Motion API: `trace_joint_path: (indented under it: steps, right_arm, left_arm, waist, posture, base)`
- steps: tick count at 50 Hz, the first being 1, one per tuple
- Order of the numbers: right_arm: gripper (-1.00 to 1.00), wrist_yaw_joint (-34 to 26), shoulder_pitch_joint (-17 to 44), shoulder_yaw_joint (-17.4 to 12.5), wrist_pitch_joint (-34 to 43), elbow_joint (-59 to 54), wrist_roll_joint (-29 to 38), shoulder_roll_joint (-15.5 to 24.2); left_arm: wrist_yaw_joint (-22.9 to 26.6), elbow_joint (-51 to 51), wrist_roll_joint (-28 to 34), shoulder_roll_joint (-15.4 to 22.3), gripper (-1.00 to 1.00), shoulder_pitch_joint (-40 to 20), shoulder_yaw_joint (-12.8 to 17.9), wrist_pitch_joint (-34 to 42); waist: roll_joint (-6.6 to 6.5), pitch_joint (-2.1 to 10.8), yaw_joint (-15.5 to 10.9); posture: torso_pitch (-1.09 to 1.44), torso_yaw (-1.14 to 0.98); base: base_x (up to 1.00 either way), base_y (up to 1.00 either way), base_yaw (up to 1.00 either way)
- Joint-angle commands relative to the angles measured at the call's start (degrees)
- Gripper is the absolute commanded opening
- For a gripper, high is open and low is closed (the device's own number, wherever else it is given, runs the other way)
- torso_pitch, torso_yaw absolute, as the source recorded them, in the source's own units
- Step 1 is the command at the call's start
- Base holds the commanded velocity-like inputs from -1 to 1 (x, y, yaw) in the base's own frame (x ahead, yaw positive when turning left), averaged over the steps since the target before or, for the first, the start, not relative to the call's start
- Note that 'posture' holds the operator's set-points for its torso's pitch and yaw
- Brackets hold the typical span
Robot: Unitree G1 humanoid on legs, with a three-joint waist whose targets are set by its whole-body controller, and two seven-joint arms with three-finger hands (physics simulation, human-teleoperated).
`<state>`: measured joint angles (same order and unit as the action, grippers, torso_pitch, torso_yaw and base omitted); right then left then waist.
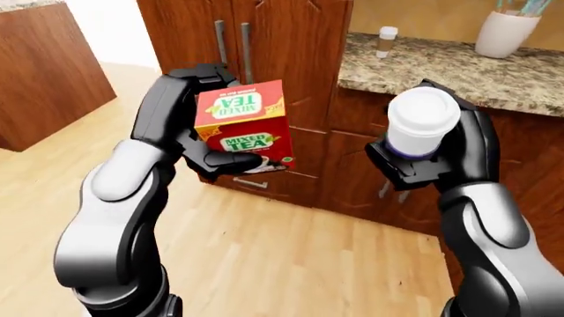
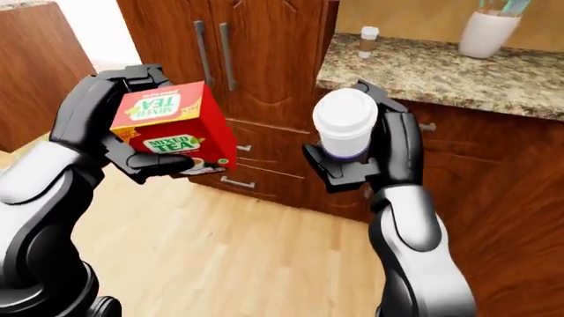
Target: Move the drinks to the dining counter.
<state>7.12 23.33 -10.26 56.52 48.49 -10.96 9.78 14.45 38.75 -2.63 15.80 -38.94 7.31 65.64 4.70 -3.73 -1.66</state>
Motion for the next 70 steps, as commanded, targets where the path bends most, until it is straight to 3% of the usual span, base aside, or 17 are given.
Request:
trace_joint_path:
  steps: [1, 9, 11, 26, 28, 29, 31, 37, 41, 42, 52, 54, 56, 57, 60, 67, 70]
  right_arm:
    - [-1.0, 0.02, 2.21, -0.26, -1.1, 1.4, 0.14, 0.34]
    - [-1.0, -0.46, 1.72, 0.59, -2.18, 0.8, 0.79, -0.09]
    - [-1.0, -0.53, 1.48, 0.78, -2.24, 1.03, 0.93, -0.25]
    - [-1.0, -2.14, 1.14, 1.27, -2.27, 1.03, 2.73, -1.02]
    - [-1.0, -2.21, 1.0, 1.3, -2.88, 0.59, 2.87, -0.98]
    - [-1.0, -2.24, 0.83, 1.44, -3.11, 0.51, 2.94, -1.02]
    - [-1.0, -2.3, 0.78, 1.52, -3.58, 0.16, 3.1, -1.04]
    - [-1.0, -2.37, 0.5, 1.77, -4.21, 0.08, 3.4, -1.28]
    - [-1.0, -2.52, -0.06, 1.73, -5.22, -0.41, 3.61, -1.48]
    - [-1.0, -2.47, -0.13, 1.77, -5.24, -0.33, 3.62, -1.58]
    - [-1.0, -3.24, -0.61, 2.22, -5.85, -0.02, 4.81, -1.64]
    - [-1.0, -3.53, -0.71, 2.04, -6.35, 0.32, 4.68, -1.63]
    - [-1.0, -3.75, -1.11, 1.93, -6.85, 0.48, 4.49, -1.73]
    - [-1.0, -3.61, -0.97, 1.56, -6.83, 0.55, 4.52, -1.67]
    - [-1.0, -3.87, -0.96, 1.37, -6.63, 0.88, 4.3, -1.35]
    - [-1.0, -3.97, -1.29, 1.44, -7.69, 0.21, 4.39, -1.46]
    - [-1.0, -3.9, -1.31, 1.51, -7.62, 0.31, 4.37, -1.53]
  left_arm:
    - [-0.34, 1.08, 0.42, 0.73, -1.0, -1.89, 1.35, -2.02]
    - [-0.81, 0.83, 0.39, 0.46, -1.0, -1.31, 1.65, -2.8]
    - [-0.85, 0.76, 0.37, 0.42, -1.0, -0.82, 1.6, -3.29]
    - [-0.77, 0.62, -0.02, 0.16, -1.0, 0.35, 1.77, -4.25]
    - [-0.89, 0.6, 0.01, 0.14, -1.0, 0.22, 1.56, -4.23]
    - [-0.93, 0.35, 0.03, 0.12, -1.0, 0.17, 1.58, -4.43]
    - [-0.92, 0.22, 0.02, 0.17, -1.0, 0.11, 1.54, -4.48]
    - [-1.24, -0.14, 0.1, -0.16, -1.0, 0.59, 1.39, -5.07]
    - [-1.15, -0.47, 0.23, -0.32, -1.0, 1.23, 1.26, -5.88]
    - [-1.13, -0.36, 0.2, -0.41, -1.0, 1.38, 1.32, -5.84]
    - [-1.07, 0.41, 0.32, -0.71, -1.0, 1.85, 1.1, -5.37]
    - [-0.98, 0.33, 0.35, -0.71, -1.0, 1.67, 1.05, -5.35]
    - [-0.92, 0.46, 0.37, -0.75, -1.0, 1.69, 0.97, -5.22]
    - [-0.88, 0.4, 0.42, -0.79, -1.0, 1.85, 0.95, -5.4]
    - [-0.83, 0.4, 0.59, -0.84, -1.0, 1.79, 0.83, -5.38]
    - [-0.65, -0.03, 1.07, -0.95, -1.0, 1.74, 0.64, -5.77]
    - [-0.67, 0.26, 1.14, -1.05, -1.0, 1.6, 0.58, -5.42]
  waist:
    - [-0.32, 1.36, -0.73]
    - [-6.73, 1.0, 0.48]
    - [-10.35, 2.34, 0.19]
    - [-1.25, 1.19, -0.26]
    - [2.84, 2.87, 0.12]
    - [-0.28, 1.4, 0.49]
    - [0.32, 2.06, -0.44]
    - [-4.21, 1.64, 0.37]
    - [-9.88, 4.31, 0.42]
    - [-8.42, 2.09, -0.14]
    - [-3.18, 1.69, 1.34]
    - [1.24, -0.5, 3.43]
    - [2.19, -2.25, 4.05]
    - [-0.42, -2.9, 3.25]
    - [-1.62, 0.65, 3.37]
    - [-5.74, 1.55, 4.54]
    - [-10.65, 2.31, 4.25]
  posture:
    - [0.0, 0.0]
    - [0.0, 0.0]
    - [0.0, 0.0]
    - [0.0, 0.0]
    - [0.0, 0.0]
    - [0.0, 0.0]
    - [0.0, 0.0]
    - [0.0, 0.0]
    - [0.0, 0.0]
    - [0.0, 0.0]
    - [0.0, 0.0]
    - [0.0, 0.0]
    - [0.0, 0.0]
    - [0.0, 0.0]
    - [0.0, 0.0]
    - [0.0, 0.0]
    - [0.0, 0.0]
  base:
    - [-0.16, 0.0, 1.0]
    - [-0.1, 0.0, 1.0]
    - [-0.01, 0.0, 1.0]
    - [0.0, 0.0, 1.0]
    - [0.0, 0.0, 1.0]
    - [0.0, 0.0, 1.0]
    - [0.0, 0.0, 1.0]
    - [0.0, 0.0, 1.0]
    - [0.0, 0.0, 1.0]
    - [0.0, 0.0, 1.0]
    - [0.02, 0.1, 0.9]
    - [0.64, 0.21, 0.0]
    - [0.88, 0.17, 0.0]
    - [0.95, 0.22, 0.0]
    - [0.96, 0.22, 0.0]
    - [0.96, 0.22, 0.0]
    - [0.96, 0.22, 0.0]
